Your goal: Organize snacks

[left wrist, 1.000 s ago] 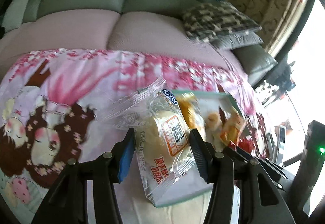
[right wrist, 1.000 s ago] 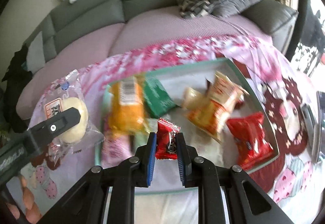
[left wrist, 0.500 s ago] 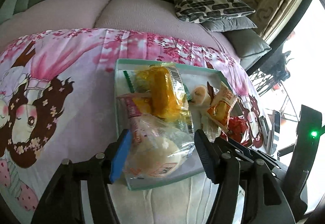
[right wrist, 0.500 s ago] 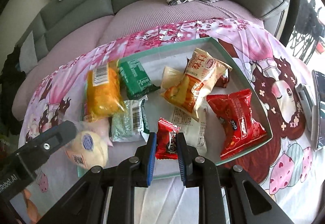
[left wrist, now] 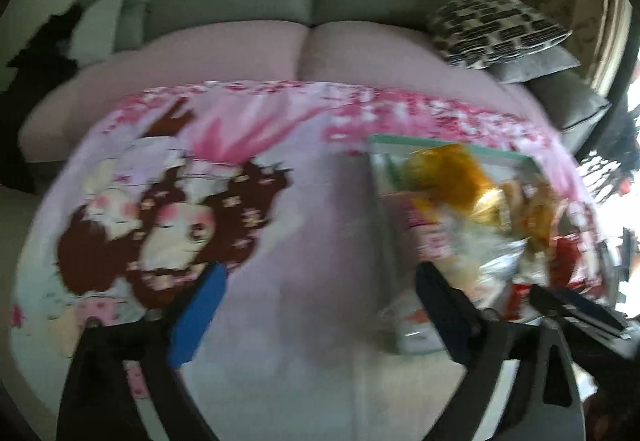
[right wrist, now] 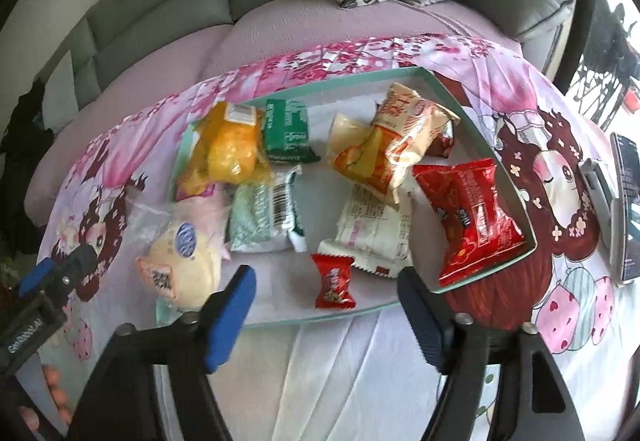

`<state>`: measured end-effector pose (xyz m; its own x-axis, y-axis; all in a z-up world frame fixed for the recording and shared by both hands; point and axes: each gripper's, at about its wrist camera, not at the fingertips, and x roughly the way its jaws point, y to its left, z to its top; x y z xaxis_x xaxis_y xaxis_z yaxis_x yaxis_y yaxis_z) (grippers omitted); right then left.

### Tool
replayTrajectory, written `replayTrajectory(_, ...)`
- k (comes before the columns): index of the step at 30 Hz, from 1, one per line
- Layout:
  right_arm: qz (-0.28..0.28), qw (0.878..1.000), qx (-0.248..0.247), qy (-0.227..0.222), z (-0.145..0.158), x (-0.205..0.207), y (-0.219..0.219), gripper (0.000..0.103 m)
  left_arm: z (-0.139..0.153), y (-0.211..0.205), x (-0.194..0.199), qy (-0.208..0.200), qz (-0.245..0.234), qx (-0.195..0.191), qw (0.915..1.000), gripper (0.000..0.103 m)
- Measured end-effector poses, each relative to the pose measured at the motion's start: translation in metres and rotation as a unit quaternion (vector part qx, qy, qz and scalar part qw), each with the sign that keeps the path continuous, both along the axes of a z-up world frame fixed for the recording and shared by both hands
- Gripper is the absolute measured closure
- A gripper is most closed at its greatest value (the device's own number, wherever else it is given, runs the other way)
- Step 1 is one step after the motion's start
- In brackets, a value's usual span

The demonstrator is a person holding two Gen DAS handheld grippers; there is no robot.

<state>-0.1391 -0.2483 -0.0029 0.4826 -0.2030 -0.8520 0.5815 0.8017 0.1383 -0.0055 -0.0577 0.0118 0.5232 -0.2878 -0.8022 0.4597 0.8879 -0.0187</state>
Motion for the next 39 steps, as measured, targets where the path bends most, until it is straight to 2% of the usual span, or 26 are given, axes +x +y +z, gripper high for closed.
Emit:
replayTrajectory(2,0.007,1.0,-0.004,-0.003,0.0,-0.001,0.007,0.021,-0.004,0.007,-0.002,-0.01,0.01,0.019,0.9997,0.001)
replayTrajectory(6,0.019,1.0,-0.015,-0.005,0.001,-0.002,0.018,0.001,-0.008,0.023,-0.005,-0.012,0.021,0.031,0.9992,0.001)
replayTrajectory(7,0.021,1.0,-0.02,-0.004,0.001,-0.002,0.022,0.0,-0.009,0.024,-0.007,-0.012,0.023,0.033,0.9991,0.001)
replayTrajectory(20,0.028,0.999,-0.038,-0.008,0.005,-0.007,0.039,0.0,-0.018,0.038,-0.028,-0.036,0.048,0.101,0.9931,0.001)
replayTrajectory(39,0.028,0.999,-0.04,0.0,-0.004,-0.003,0.035,0.0,-0.025,0.039,-0.016,-0.014,0.055,0.102,0.9932,0.001)
